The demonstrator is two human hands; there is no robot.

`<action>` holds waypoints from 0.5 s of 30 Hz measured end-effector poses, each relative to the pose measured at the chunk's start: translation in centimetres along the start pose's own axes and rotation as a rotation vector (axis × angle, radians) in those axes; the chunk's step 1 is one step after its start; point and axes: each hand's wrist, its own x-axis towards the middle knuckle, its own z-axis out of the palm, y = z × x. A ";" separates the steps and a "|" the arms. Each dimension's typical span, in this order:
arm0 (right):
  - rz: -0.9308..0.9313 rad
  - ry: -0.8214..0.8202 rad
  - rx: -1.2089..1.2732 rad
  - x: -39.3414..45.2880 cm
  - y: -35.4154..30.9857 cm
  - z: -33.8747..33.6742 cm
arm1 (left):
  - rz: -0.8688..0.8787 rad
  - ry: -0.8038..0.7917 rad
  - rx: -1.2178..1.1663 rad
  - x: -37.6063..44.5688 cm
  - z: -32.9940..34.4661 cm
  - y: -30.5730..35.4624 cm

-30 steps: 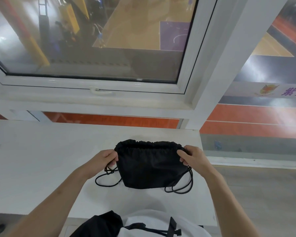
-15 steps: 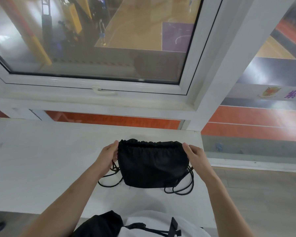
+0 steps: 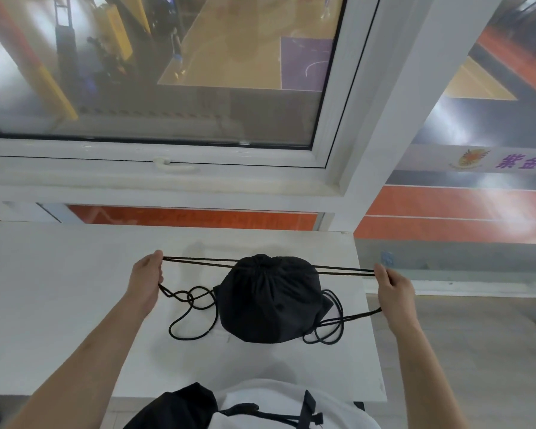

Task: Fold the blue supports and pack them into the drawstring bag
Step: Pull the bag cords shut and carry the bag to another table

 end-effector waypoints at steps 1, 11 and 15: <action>0.019 0.015 0.013 0.0 0.3 -0.3 | -0.004 0.016 0.006 0.2 -0.4 0.1; 0.079 -0.136 -0.039 -0.6 2.5 -0.3 | -0.051 -0.401 0.638 -0.9 -3.3 -3.1; 0.088 -0.201 -0.172 -1.1 3.6 1.6 | -0.081 -0.551 0.849 -2.2 -2.1 -3.8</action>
